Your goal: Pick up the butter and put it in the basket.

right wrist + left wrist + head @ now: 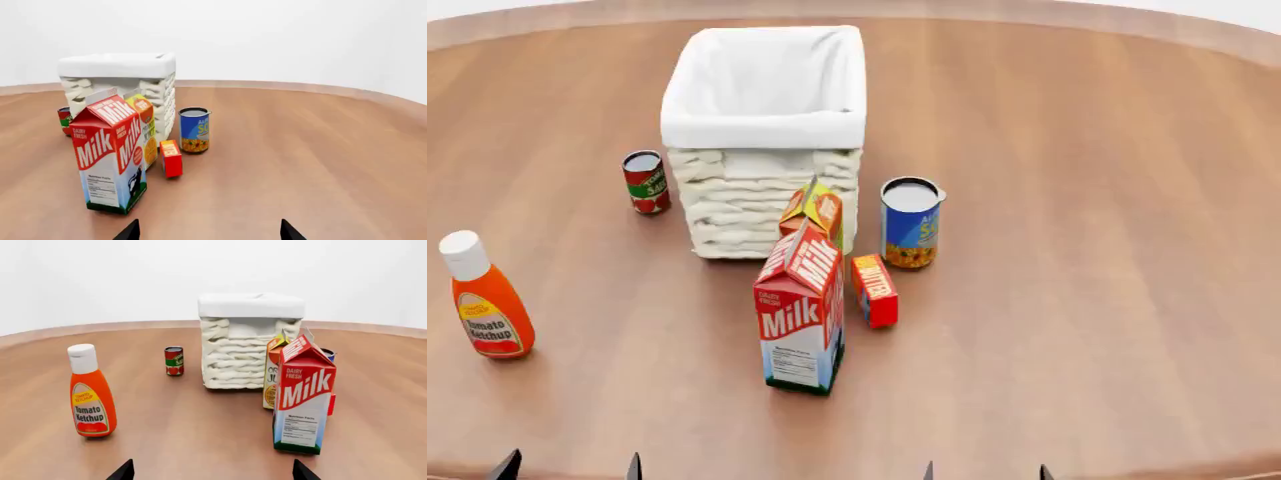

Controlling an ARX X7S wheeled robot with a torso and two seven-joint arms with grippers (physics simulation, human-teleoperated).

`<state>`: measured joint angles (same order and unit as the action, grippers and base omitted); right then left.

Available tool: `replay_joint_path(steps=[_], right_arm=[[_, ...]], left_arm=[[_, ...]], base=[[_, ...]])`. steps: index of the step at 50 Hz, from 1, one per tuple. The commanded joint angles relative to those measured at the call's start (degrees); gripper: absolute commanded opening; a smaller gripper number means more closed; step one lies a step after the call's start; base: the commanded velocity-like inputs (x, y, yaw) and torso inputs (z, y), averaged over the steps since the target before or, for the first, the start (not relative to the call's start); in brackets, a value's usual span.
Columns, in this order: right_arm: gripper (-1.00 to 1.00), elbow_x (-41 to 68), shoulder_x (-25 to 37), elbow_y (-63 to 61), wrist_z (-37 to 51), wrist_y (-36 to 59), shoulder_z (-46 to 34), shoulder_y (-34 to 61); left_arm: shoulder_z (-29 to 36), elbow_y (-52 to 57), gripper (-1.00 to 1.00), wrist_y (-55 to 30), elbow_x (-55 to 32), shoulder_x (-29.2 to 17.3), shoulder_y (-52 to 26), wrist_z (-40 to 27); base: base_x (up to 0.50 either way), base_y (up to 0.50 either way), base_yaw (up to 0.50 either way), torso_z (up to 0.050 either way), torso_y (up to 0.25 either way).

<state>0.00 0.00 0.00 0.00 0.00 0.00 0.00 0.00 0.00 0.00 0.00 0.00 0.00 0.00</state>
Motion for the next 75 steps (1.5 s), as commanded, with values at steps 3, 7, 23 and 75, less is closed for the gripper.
replay_joint_path(steps=[3,7,23,75], right_arm=[[1.0,1.21,1.33,0.22,1.59,1.01,-1.31,0.88],[1.0,1.41,2.15,0.55,2.3,2.02,-2.44,2.23],[1.0,2.26,3.9,1.56,3.65,4.7,-5.28,4.11],[1.0,4.2,7.12,-3.25,7.01,4.92,-9.31,4.82]], left_arm=[[1.5,-0.67,1.0,-1.33,-1.4,-1.31,-1.53,-1.71],[2.23,-1.35,1.0,-1.96,-2.63,-1.93,-2.7,-2.24],[4.94,-2.04,1.0,-2.81,-3.88,-3.67,-2.71,-4.04],[8.71,-1.14,1.0,-2.84,-7.59,-6.94,-3.47,-6.8]], base=[[0.0,0.0,0.0,0.0,0.0],[0.0,0.0,0.0,0.0,0.0],[0.0,0.0,0.15,0.0,0.0],[0.02,-0.04,0.42,0.0,0.0]])
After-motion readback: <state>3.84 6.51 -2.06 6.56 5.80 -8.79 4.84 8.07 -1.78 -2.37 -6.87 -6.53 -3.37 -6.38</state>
